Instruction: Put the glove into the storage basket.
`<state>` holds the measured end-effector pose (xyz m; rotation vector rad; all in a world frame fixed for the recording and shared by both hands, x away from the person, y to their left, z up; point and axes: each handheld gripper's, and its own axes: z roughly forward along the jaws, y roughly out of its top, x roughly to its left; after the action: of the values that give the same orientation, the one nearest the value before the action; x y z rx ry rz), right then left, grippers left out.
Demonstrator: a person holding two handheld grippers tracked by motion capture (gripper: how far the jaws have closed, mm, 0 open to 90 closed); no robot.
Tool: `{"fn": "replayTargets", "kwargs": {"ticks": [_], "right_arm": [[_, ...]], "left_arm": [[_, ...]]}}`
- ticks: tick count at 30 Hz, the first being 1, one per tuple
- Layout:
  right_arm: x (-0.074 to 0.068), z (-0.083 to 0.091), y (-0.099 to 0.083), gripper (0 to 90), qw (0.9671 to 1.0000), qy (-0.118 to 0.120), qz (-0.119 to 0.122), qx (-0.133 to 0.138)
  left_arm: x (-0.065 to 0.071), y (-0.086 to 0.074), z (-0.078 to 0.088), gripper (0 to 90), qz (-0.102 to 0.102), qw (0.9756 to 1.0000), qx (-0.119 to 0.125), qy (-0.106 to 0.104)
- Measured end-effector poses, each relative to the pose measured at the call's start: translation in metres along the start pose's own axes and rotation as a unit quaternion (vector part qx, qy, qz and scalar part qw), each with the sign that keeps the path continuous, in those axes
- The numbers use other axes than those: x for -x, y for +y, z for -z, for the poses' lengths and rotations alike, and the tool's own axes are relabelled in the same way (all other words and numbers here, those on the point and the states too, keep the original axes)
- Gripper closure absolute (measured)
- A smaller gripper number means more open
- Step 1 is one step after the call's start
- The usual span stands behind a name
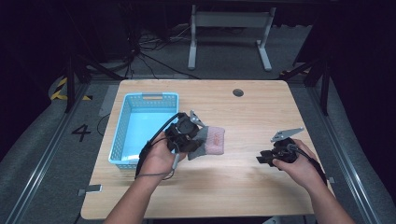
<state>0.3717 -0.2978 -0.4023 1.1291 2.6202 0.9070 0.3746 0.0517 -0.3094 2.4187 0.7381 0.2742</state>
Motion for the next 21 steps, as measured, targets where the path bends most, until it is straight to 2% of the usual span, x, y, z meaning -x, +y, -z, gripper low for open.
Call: {"fn": "replayTargets", "kwargs": {"ticks": [13, 15, 17, 18, 19, 21], "right_arm": [[-0.001, -0.002, 0.0, 66.9, 1.0, 0.002, 0.002, -0.003], [-0.001, -0.003, 0.0, 66.9, 1.0, 0.002, 0.0, -0.004], [-0.001, -0.004, 0.0, 66.9, 1.0, 0.003, 0.001, -0.005], [-0.001, -0.004, 0.0, 66.9, 1.0, 0.003, 0.001, -0.005], [-0.001, -0.004, 0.0, 66.9, 1.0, 0.003, 0.001, -0.005], [-0.002, -0.005, 0.001, 66.9, 1.0, 0.004, 0.001, -0.006]], "left_arm": [[-0.015, -0.016, 0.021, 70.7, 0.015, 0.9996, 0.008, 0.022], [-0.024, -0.022, 0.03, 70.7, 0.022, 0.9992, 0.013, 0.029], [-0.027, -0.024, 0.033, 70.7, 0.024, 0.999, 0.014, 0.035], [-0.033, -0.028, 0.038, 70.7, 0.028, 0.9987, 0.014, 0.039], [-0.033, -0.028, 0.038, 70.7, 0.028, 0.9987, 0.014, 0.039], [-0.042, -0.035, 0.042, 70.6, 0.029, 0.9986, 0.015, 0.042]]}}
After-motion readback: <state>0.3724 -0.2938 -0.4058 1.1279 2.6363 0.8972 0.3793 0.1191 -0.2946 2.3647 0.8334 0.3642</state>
